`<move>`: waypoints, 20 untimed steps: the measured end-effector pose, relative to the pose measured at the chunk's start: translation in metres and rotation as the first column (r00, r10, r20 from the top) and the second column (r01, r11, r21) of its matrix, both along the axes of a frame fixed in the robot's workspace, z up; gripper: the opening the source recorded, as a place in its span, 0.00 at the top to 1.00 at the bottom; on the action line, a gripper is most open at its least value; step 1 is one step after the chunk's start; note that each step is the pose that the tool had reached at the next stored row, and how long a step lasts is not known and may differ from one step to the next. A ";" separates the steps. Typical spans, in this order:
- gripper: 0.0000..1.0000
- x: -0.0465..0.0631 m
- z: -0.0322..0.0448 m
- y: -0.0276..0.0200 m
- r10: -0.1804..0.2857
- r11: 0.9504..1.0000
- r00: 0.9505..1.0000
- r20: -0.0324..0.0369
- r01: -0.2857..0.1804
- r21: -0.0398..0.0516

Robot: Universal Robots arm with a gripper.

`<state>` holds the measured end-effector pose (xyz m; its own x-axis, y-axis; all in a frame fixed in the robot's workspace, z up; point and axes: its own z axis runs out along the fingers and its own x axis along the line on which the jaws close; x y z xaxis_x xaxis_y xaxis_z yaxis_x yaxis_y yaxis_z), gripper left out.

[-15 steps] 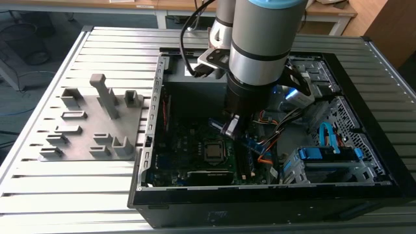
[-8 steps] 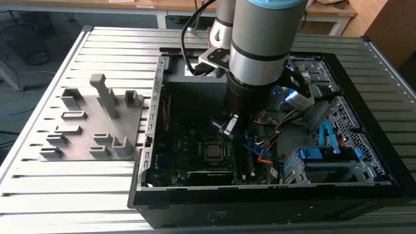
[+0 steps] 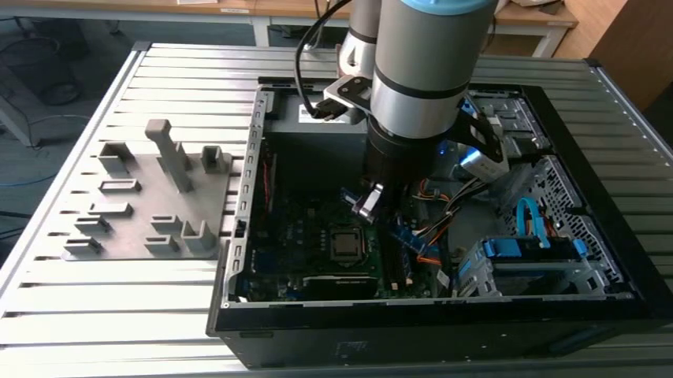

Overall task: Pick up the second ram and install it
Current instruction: 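Insert the second ram into the second slot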

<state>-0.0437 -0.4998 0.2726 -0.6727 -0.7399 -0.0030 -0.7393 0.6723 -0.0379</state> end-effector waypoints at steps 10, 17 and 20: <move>0.86 0.000 -0.0005 0.0000 -0.074 0.997 0.997 0.000 0.074 0.000; 0.86 0.000 -0.0009 0.0000 -0.125 0.992 0.992 0.000 0.125 0.000; 0.86 0.000 -0.0010 0.0000 -0.146 0.989 0.989 0.000 0.146 0.000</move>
